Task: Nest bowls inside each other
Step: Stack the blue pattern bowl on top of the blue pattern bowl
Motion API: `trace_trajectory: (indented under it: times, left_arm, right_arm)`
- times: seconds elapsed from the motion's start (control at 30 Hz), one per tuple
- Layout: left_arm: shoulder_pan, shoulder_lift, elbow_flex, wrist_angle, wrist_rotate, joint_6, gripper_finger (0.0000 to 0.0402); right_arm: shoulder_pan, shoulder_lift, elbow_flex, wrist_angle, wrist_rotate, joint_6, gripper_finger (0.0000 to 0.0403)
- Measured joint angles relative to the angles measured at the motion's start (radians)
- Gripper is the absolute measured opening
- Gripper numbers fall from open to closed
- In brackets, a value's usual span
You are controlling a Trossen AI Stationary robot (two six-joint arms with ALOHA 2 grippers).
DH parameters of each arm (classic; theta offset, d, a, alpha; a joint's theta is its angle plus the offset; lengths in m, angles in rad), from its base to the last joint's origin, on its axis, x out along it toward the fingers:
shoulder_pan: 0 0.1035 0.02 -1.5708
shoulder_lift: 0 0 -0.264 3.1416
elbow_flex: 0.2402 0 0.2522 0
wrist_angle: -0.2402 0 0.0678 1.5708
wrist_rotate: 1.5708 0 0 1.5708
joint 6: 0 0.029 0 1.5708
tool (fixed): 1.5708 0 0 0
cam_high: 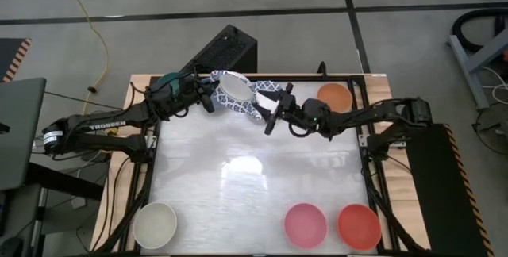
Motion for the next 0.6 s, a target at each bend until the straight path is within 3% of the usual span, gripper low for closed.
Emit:
trace_trajectory:
  times: [0.23,0.5,0.6]
  left_arm:
    - [0.001,-0.001,0.0,-0.002,-0.01,0.002,0.0004]
    - [0.001,-0.001,0.0,-0.013,-0.02,0.003,0.0004]
    - [0.0,-0.001,0.0,-0.014,-0.018,0.01,0.0005]
  right_arm:
    - [0.005,0.066,0.112,-0.046,0.048,0.001,0.0208]
    - [0.033,0.057,0.147,-0.177,0.214,0.037,0.0034]
    - [0.037,0.052,0.147,-0.197,0.234,0.053,0.0014]
